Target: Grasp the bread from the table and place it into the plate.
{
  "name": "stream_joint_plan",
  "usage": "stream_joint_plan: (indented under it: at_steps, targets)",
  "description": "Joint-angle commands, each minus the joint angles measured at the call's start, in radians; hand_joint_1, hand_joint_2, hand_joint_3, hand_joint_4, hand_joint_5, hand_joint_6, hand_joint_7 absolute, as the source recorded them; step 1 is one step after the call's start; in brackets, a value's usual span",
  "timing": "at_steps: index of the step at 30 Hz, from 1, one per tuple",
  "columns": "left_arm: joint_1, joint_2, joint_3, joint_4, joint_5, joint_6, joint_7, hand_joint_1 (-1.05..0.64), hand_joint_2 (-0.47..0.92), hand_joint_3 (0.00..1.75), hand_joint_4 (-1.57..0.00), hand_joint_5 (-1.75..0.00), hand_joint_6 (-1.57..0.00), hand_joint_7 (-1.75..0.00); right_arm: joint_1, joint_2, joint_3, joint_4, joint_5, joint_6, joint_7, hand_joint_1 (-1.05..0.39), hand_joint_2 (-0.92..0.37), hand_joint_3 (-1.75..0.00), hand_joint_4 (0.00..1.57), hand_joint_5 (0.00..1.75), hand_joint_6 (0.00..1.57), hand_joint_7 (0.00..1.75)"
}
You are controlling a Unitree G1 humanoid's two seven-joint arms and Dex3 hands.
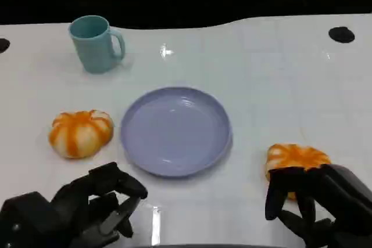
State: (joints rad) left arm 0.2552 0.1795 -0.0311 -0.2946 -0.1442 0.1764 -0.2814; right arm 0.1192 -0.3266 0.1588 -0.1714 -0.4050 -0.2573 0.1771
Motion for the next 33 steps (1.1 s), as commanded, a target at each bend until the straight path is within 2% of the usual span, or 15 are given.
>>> stream_joint_plan:
  at_steps: [1, 22, 26, 29, 31, 33]
  targets:
    - [-0.004, 0.009, 0.008, 0.003, 0.000, 0.002, -0.002, -0.42, 0.92, 0.47, -0.65, -1.75, -0.61, -1.35, -0.007, -0.010, -0.004, 0.006, 0.000, -0.007, -0.008, -0.06, -0.36, -1.15, 0.98, 1.75, 0.87, 1.26]
    - [-0.007, 0.009, 0.010, 0.010, -0.005, -0.001, -0.005, -0.41, 0.92, 0.48, -0.65, -1.75, -0.61, -1.34, -0.006, -0.008, -0.001, 0.004, -0.004, 0.002, -0.007, -0.05, -0.37, -1.14, 0.98, 1.75, 0.89, 1.25]
    - [-0.007, 0.008, 0.011, 0.011, -0.008, -0.003, -0.005, -0.41, 0.92, 0.48, -0.65, -1.75, -0.61, -1.34, -0.009, -0.002, -0.005, 0.018, 0.006, -0.020, -0.021, -0.05, -0.36, -1.15, 0.97, 1.75, 0.87, 1.24]
    - [-0.008, 0.009, 0.011, 0.014, -0.005, -0.004, -0.005, -0.42, 0.92, 0.47, -0.66, -1.75, -0.61, -1.34, -0.012, 0.005, -0.011, 0.029, 0.018, -0.032, -0.032, -0.06, -0.33, -1.16, 0.96, 1.75, 0.86, 1.19]
    - [-0.008, 0.009, 0.010, 0.013, -0.004, -0.002, -0.004, -0.43, 0.92, 0.47, -0.66, -1.75, -0.61, -1.34, -0.012, 0.009, -0.013, 0.034, 0.023, -0.038, -0.039, -0.05, -0.33, -1.17, 0.93, 1.74, 0.89, 1.11]
    - [-0.008, 0.009, 0.010, 0.015, -0.004, -0.006, -0.005, -0.42, 0.92, 0.48, -0.65, -1.75, -0.61, -1.34, -0.010, 0.014, -0.018, 0.033, 0.012, -0.044, -0.059, -0.07, -0.33, -1.13, 0.89, 1.67, 0.90, 1.00]
